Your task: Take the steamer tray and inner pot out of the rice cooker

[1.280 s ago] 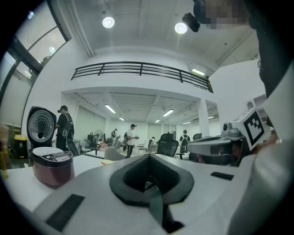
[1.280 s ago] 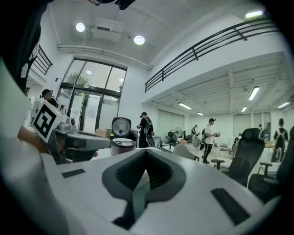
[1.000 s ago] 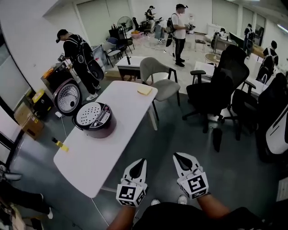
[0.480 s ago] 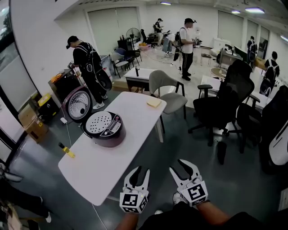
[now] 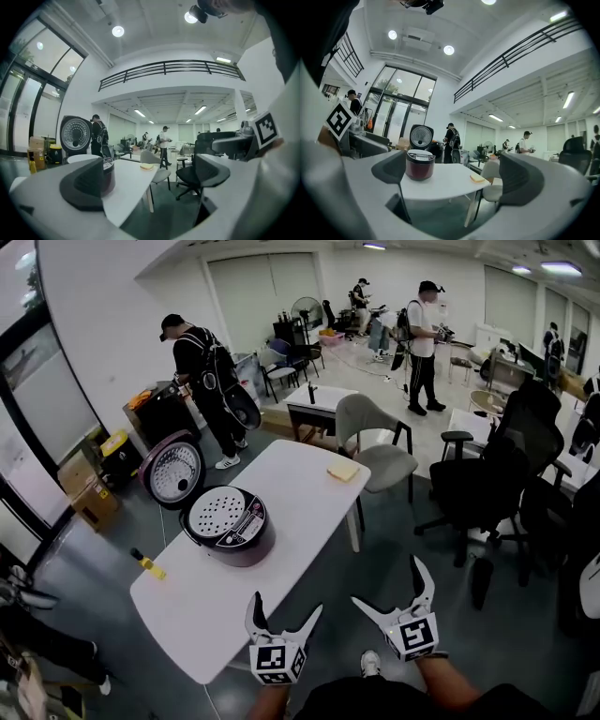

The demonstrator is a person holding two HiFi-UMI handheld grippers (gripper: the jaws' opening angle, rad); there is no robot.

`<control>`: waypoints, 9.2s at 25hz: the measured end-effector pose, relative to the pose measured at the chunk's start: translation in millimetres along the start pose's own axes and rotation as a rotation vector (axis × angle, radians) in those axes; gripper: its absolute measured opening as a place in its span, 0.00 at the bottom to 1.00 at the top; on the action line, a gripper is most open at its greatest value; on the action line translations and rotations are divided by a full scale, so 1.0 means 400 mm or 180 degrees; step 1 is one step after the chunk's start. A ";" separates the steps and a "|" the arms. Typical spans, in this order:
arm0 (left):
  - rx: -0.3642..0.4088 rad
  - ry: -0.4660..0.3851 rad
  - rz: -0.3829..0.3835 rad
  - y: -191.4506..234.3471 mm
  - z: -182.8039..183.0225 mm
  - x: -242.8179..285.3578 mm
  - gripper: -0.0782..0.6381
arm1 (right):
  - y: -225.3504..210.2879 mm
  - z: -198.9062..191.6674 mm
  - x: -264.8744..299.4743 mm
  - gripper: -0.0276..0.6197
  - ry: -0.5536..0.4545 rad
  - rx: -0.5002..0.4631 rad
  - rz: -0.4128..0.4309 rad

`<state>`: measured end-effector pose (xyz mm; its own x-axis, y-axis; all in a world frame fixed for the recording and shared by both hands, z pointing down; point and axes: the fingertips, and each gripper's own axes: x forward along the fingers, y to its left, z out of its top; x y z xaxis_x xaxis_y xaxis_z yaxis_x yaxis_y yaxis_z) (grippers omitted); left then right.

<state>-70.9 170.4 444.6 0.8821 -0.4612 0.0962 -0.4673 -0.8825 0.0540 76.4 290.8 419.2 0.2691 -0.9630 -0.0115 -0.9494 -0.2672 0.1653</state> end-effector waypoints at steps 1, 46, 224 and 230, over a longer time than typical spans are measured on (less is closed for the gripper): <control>0.0024 0.0011 0.0066 0.009 0.001 0.022 0.94 | -0.019 -0.004 0.026 0.96 0.0002 0.0001 0.0044; -0.0472 0.0350 0.1755 0.812 -0.045 0.296 0.94 | 0.335 -0.079 1.075 0.96 0.0412 -0.0242 0.2156; -0.1601 0.0607 0.1961 0.965 -0.042 0.201 0.53 | 0.592 -0.081 1.214 0.41 0.1093 -0.0561 0.3294; -0.2757 0.0300 0.1690 0.989 -0.099 0.272 0.53 | 0.501 -0.166 1.312 0.41 0.1811 0.0070 0.3430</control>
<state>-162.0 -225.1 515.9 0.5575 -0.7313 0.3929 -0.7125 -0.1786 0.6785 38.0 -265.8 512.0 -0.6307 -0.5412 0.5561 -0.7315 0.6539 -0.1932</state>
